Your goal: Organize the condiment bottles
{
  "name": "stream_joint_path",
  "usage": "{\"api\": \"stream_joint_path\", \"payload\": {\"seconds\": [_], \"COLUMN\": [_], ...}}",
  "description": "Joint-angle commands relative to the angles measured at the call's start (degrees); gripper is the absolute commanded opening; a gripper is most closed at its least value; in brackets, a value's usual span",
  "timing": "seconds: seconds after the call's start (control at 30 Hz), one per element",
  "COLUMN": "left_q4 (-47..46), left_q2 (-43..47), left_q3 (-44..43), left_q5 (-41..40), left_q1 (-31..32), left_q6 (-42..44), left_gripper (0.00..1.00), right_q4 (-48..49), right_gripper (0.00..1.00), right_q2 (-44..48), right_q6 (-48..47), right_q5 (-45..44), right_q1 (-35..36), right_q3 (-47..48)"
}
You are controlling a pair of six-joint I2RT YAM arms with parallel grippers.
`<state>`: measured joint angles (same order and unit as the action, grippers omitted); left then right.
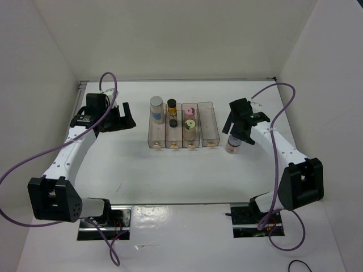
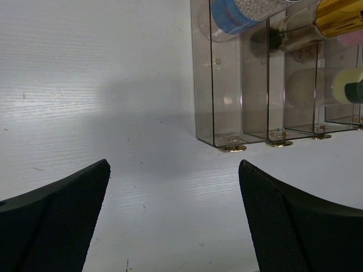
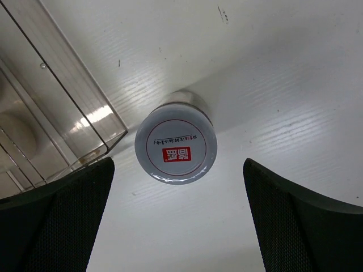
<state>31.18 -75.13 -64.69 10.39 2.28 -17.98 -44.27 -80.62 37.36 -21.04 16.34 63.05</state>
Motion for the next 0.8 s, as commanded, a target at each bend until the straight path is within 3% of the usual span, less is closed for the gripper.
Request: {"api": "stream_joint_path", "payload": {"seconds": [0.0, 0.7, 0.77], "left_q4": [-2.2, -2.2, -2.2], "left_q2": [1.0, 1.0, 1.0], "left_q3": [0.3, 0.3, 0.3], "left_q5": [1.2, 1.2, 1.2], "left_q1": [-0.4, -0.4, -0.4], "left_q6": [1.0, 1.0, 1.0], "left_gripper": [1.00, 1.00, 1.00], "right_q4": [1.2, 10.7, 11.2], "right_gripper": [0.98, 0.98, 0.94], "right_q2": [0.6, -1.6, -2.9], "right_q6": [2.2, 1.7, 1.7], "right_q5": [-1.9, 0.7, 0.7], "right_q1": [-0.7, -1.9, -1.9], "right_q3": [0.1, -6.0, -6.0]}}
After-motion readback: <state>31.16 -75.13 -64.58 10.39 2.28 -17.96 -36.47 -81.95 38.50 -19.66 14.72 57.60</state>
